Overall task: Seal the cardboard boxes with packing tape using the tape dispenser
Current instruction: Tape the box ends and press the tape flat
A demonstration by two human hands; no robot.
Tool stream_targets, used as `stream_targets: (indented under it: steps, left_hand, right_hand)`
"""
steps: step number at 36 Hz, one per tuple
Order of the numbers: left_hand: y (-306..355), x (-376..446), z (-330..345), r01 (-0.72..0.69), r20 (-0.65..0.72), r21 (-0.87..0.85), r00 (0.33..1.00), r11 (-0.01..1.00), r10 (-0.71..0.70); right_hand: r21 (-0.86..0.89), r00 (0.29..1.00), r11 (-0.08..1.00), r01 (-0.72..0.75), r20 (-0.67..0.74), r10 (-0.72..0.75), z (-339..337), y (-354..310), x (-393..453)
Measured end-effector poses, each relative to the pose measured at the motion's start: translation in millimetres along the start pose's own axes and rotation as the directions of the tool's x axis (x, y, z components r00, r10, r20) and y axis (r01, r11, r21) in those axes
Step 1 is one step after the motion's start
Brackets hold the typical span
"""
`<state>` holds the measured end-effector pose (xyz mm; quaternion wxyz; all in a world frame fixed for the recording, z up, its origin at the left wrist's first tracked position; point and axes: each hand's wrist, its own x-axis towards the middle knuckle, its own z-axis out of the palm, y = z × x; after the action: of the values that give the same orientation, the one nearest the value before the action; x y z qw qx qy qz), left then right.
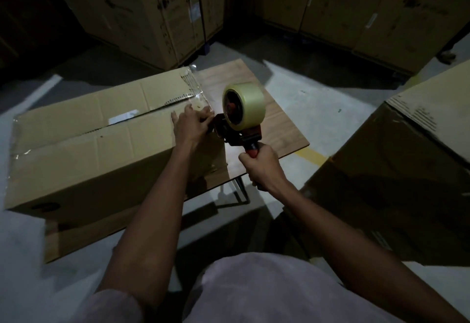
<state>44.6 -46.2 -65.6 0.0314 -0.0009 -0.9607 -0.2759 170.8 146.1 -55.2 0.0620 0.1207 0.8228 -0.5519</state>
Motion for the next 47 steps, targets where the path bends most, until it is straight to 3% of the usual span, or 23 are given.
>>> stream_targets:
  steps: [9, 25, 30, 34, 37, 47]
  left_hand:
    - [0.0, -3.8, -1.2, 0.004, -0.062, -0.018, 0.998, 1.000, -0.005]
    - [10.3, -10.2, -13.3, 0.010, -0.031, -0.066, 0.999, 0.998, -0.012]
    - [5.6, -4.5, -14.4, 0.001, -0.016, 0.010, 1.000, 1.000, -0.001]
    - [3.8, -5.1, -11.5, -0.005, -0.052, -0.044, 0.999, 0.999, 0.003]
    - [2.1, -4.4, -11.5, -0.021, -0.058, -0.103, 0.998, 0.994, 0.015]
    - [-0.5, -3.7, -11.0, -0.047, -0.058, -0.019, 0.997, 0.999, 0.046]
  right_hand:
    - [-0.056, 1.000, 0.998, 0.017, 0.021, -0.015, -10.9, -5.8, -3.1]
    - [-0.288, 0.998, 0.957, 0.038, 0.049, -0.025, -27.2, -6.6, -26.5]
    - [-0.255, 0.997, 0.967, 0.019, 0.078, 0.001, -31.6, -14.6, -25.3]
    - [-0.241, 0.996, 0.970, 0.009, 0.091, 0.014, -34.9, -20.4, -24.3]
    - [-0.265, 0.995, 0.964, 0.017, 0.099, 0.010, -37.4, -18.5, -28.3]
    - [-0.363, 0.998, 0.932, 0.019, 0.060, 0.004, -20.9, -4.1, -25.2]
